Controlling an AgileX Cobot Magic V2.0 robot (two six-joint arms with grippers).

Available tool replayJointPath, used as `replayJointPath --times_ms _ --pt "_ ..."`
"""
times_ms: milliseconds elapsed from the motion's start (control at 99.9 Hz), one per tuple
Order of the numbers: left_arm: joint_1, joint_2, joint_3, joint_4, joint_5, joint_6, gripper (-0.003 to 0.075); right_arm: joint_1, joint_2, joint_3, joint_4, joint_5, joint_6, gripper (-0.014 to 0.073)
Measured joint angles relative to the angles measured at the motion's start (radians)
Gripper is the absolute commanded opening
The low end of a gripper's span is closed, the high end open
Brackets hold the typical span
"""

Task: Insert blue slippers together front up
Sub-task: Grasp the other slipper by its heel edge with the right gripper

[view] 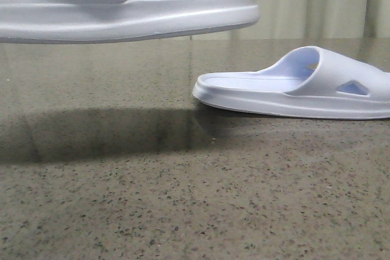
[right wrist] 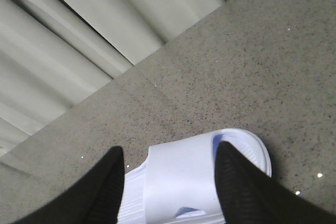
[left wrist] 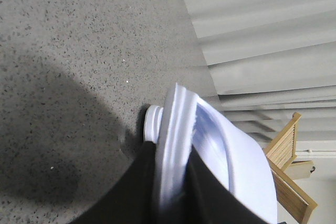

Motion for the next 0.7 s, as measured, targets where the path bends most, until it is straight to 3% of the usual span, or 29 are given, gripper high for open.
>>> replayJointPath --times_ms 701 --pt "0.0 0.0 0.0 -0.002 0.0 0.001 0.0016 0.0 0.386 0.0 0.098 -0.104 0.004 0.0318"
